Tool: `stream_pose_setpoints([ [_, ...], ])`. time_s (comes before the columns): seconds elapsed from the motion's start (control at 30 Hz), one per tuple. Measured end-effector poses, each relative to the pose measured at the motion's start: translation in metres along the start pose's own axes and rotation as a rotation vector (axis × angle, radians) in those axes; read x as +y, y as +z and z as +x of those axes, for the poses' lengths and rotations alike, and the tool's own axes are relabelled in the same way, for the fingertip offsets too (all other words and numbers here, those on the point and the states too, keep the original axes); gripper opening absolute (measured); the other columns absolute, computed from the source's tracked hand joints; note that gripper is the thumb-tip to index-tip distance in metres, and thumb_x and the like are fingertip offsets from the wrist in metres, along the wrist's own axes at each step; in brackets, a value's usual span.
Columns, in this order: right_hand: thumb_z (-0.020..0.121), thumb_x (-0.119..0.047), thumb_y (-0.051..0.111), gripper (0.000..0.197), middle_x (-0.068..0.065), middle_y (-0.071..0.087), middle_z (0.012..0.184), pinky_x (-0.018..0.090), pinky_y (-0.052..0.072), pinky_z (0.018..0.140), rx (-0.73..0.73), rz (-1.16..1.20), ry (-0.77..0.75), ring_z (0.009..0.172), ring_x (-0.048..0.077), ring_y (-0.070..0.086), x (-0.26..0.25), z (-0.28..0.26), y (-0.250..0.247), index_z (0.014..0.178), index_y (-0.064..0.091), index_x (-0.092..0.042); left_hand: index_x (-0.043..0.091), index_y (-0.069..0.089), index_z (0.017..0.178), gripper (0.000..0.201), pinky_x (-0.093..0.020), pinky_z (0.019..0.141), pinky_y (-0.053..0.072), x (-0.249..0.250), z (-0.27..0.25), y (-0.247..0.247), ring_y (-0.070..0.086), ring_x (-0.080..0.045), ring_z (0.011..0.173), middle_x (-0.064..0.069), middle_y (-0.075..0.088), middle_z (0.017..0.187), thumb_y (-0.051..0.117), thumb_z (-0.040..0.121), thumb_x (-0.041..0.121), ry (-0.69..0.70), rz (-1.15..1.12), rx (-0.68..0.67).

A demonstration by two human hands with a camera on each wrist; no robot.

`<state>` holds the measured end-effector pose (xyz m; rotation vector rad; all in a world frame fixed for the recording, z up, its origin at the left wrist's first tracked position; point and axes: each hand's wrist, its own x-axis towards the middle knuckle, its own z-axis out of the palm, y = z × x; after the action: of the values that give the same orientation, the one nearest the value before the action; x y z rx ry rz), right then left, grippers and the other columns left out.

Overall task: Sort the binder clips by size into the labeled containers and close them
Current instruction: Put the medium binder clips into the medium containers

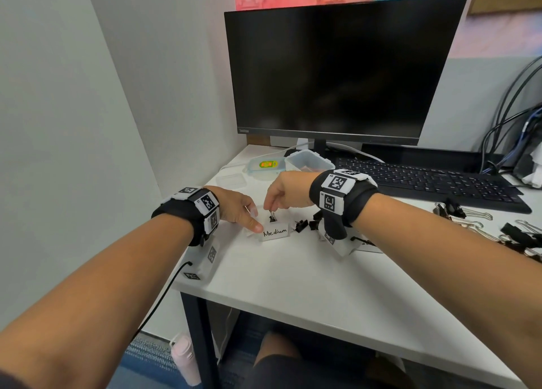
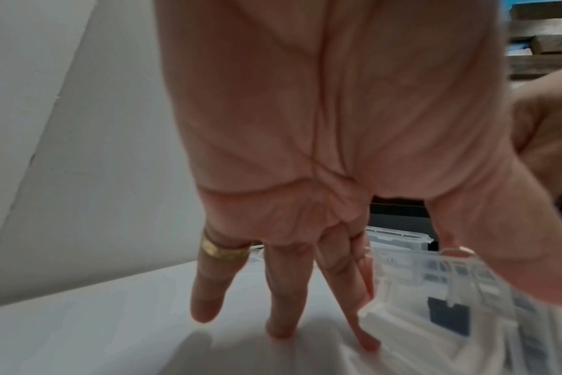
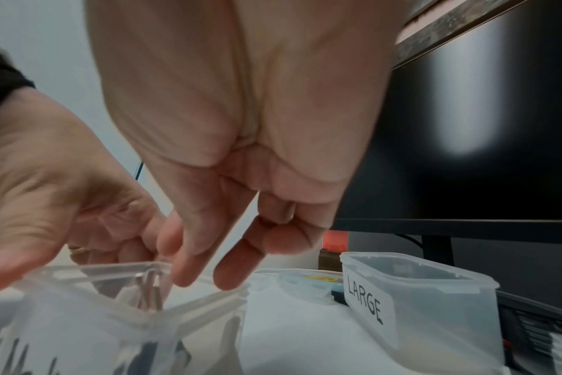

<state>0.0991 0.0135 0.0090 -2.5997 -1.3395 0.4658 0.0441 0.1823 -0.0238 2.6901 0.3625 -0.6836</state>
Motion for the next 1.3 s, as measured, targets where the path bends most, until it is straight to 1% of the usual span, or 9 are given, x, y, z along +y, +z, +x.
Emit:
stream_pose_setpoints([
  [0.17,0.094,-0.002,0.04,0.032,0.001,0.071,0.111,0.012,0.044,0.073,0.015,0.052,0.037,0.087,0.011,0.059,0.003,0.002,-0.004,0.112,0.064,-0.013,0.027,0.053,0.121,0.052,-0.027,0.087,0.037,0.0,0.0,0.0,0.05,-0.014,0.101,0.006,0.053,0.11,0.072,0.078,0.048,-0.004,-0.023,0.0],
  [0.37,0.094,-0.005,0.047,0.026,0.004,0.069,0.111,0.022,0.053,0.08,0.052,-0.019,0.079,0.087,0.012,0.059,0.008,0.004,-0.002,0.111,0.066,-0.011,0.028,0.054,0.117,0.064,-0.027,0.082,0.037,0.002,-0.002,0.0,0.049,-0.014,0.092,0.005,0.054,0.105,0.076,0.063,0.055,-0.008,-0.033,-0.011],
  [0.63,0.09,-0.016,0.062,0.039,0.003,0.058,0.131,0.028,0.043,0.097,-0.179,-0.517,0.175,0.12,0.021,0.054,0.009,0.008,0.002,0.129,0.06,-0.015,0.03,0.054,0.117,0.066,-0.03,0.084,0.038,0.002,-0.004,0.001,0.054,-0.018,0.103,-0.001,0.058,0.116,0.077,0.061,0.056,-0.047,-0.042,0.005],
  [0.77,0.082,-0.013,0.071,0.04,0.008,0.066,0.111,0.024,0.048,0.07,-0.238,-0.432,0.178,0.088,0.02,0.055,0.018,0.015,0.007,0.121,0.066,-0.01,0.025,0.051,0.124,0.067,-0.028,0.081,0.04,0.005,-0.007,0.0,0.05,-0.02,0.125,-0.003,0.055,0.13,0.077,0.069,0.052,-0.085,-0.059,0.011],
  [0.87,0.077,-0.015,0.075,0.036,0.003,0.071,0.094,0.019,0.047,0.064,-0.202,-0.408,0.171,0.071,0.016,0.056,0.023,0.018,0.012,0.112,0.07,-0.012,0.021,0.052,0.122,0.079,-0.027,0.08,0.042,0.003,-0.007,0.0,0.055,-0.019,0.115,-0.005,0.057,0.127,0.073,0.054,0.055,-0.107,-0.079,0.037],
  [0.93,0.074,-0.014,0.078,0.034,-0.006,0.061,0.068,0.014,0.045,0.05,-0.195,-0.371,0.159,0.056,0.009,0.052,0.024,0.019,0.013,0.107,0.071,-0.01,0.019,0.052,0.12,0.072,-0.033,0.091,0.044,-0.002,-0.005,0.0,0.053,-0.018,0.104,-0.005,0.057,0.118,0.076,0.061,0.052,-0.119,-0.125,0.06],
  [1.03,0.073,-0.013,0.079,0.03,-0.009,0.052,0.061,0.016,0.038,0.046,-0.217,-0.357,0.139,0.051,0.006,0.047,0.021,0.02,0.013,0.101,0.069,-0.012,0.017,0.047,0.126,0.068,-0.039,0.101,0.041,-0.007,-0.003,0.001,0.053,-0.018,0.107,-0.004,0.055,0.115,0.079,0.071,0.042,-0.126,-0.18,0.077],
  [1.2,0.071,-0.01,0.081,0.035,-0.005,0.061,0.068,0.011,0.041,0.044,-0.236,-0.262,0.113,0.051,0.008,0.054,0.021,0.022,0.014,0.105,0.071,-0.007,0.026,0.034,0.136,0.065,-0.021,0.063,0.039,-0.005,-0.009,0.0,0.054,-0.02,0.107,-0.01,0.052,0.133,0.072,0.083,0.03,-0.085,-0.203,0.061],
  [1.3,0.071,-0.01,0.08,0.032,-0.007,0.06,0.064,0.014,0.044,0.051,-0.242,-0.276,0.125,0.053,0.009,0.054,0.019,0.023,0.014,0.102,0.072,-0.008,0.025,0.035,0.136,0.066,-0.021,0.061,0.037,-0.007,-0.008,-0.001,0.055,-0.021,0.113,-0.009,0.052,0.133,0.073,0.082,0.029,-0.087,-0.205,0.066],
])
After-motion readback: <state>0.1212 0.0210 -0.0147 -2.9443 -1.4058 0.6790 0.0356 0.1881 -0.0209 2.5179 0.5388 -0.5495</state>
